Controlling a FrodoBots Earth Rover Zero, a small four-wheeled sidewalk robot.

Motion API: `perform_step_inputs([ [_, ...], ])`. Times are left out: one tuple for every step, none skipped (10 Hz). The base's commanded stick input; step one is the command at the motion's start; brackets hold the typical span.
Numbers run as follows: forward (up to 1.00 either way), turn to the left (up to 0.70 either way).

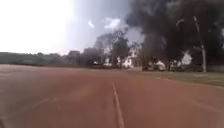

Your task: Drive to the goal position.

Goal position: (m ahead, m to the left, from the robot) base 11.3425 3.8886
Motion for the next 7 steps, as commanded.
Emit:
perform_step_inputs([
  [0.7,0.0],
  [0.7,0.0],
  [0.7,0.0],
  [0.7,0.0],
  [0.7,0.0],
  [0.7,0.0],
  [0.7,0.0],
])
